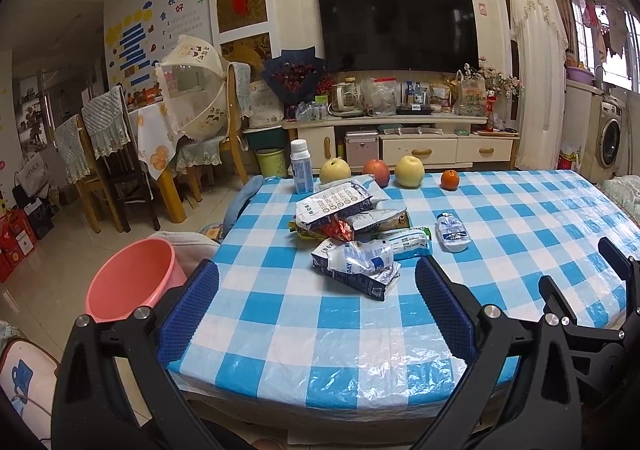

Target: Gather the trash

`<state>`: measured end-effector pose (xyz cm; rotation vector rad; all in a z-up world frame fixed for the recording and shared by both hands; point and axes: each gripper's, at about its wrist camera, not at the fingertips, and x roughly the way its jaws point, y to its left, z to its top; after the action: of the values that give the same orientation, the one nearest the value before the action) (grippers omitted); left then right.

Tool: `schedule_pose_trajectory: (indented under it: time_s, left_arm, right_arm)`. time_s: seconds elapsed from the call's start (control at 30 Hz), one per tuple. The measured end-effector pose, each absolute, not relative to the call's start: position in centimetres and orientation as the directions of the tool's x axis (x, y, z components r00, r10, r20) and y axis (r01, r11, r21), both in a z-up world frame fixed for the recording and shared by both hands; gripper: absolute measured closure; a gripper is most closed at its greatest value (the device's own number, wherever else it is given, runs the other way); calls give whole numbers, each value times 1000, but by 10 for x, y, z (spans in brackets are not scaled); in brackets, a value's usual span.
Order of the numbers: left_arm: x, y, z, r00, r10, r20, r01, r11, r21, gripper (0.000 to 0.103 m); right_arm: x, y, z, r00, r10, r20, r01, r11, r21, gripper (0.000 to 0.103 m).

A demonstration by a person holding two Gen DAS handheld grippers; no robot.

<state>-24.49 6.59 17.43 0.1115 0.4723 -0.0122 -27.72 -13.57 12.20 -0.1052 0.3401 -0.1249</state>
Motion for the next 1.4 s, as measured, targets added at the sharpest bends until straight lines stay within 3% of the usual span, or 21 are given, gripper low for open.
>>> schedule_pose_trajectory:
  time_s: [0.2,0.87,1.17,1.4]
  left_arm:
    - [-229,67,159,863,16,-504,36,995,93,4]
    - [-159,69,93,753,-68,-654,49,998,-47,4]
    - [-117,72,75,685,-237,-689,96,967,-237,4]
    - [-78,78,56,616,-367,-697,41,898,-437,4]
  right_arm:
    - [-264,-136,114,919,-127,-373,81,987,-138,4]
    - [-195,-148,83,825,13,-565,-5,1000,15,4]
    - [-146,-172,70,765,115,-634,-2,984,176,4]
    - [-105,-193,59,741,123,-660,43,972,229,4]
